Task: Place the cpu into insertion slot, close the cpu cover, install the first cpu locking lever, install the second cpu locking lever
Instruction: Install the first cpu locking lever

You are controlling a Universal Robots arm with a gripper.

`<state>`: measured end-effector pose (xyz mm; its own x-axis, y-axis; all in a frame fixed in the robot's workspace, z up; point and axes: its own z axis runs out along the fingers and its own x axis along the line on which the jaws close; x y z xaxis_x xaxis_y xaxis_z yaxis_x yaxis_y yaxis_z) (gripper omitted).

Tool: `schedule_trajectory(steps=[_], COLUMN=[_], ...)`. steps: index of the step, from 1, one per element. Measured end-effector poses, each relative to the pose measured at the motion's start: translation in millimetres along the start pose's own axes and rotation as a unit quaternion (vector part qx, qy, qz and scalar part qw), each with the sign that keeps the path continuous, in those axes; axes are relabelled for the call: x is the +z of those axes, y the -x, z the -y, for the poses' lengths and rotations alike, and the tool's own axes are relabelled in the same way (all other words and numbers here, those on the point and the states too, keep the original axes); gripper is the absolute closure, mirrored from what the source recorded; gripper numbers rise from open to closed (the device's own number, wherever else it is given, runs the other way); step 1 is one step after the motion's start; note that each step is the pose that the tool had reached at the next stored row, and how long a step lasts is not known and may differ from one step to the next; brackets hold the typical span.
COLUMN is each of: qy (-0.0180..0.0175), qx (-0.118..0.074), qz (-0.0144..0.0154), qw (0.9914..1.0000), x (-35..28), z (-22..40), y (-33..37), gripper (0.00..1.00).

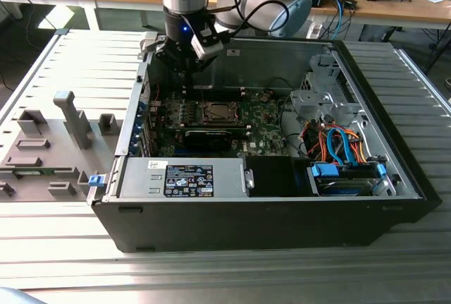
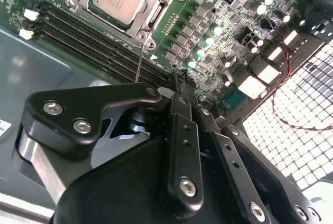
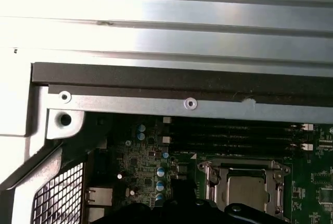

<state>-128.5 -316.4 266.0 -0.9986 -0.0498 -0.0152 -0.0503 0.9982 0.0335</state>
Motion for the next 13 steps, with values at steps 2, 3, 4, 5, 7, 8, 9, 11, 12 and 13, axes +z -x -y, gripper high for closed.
schedule_trajectory(steps=[2,3,4,5,7,8,9,11,12,13], qy=[0.0034,0.0037,0.0045,0.0047,0.0048,0.0047,0.0047,0.0047,0.0047,0.0047], qx=[0.002,0.003,0.006,0.007,0.008,0.008,0.008,0.008,0.008,0.008], qz=[0.0002,0.0002,0.0002,0.0002,0.0002,0.0002,0.0002,0.0002,0.0001,0.0002], qw=[0.99999,0.99999,0.99997,0.99997,0.99996,0.99996,0.99996,0.99996,0.99996,0.99996], x=[1.2,1.6,2.4,2.7,3.1,3.1,3.1,3.2,3.2,3.3], z=[-0.3,-0.3,-0.3,-0.4,-0.8,-1.1,-1.3,-2.0,-2.0,-2.1], y=[1.8,2.4,4.0,4.8,7.8,9.5,10.9,14.5,16.0,17.0], gripper=[0.89,0.89,0.89,0.89,0.89,0.89,0.89,0.89,0.89,0.89])
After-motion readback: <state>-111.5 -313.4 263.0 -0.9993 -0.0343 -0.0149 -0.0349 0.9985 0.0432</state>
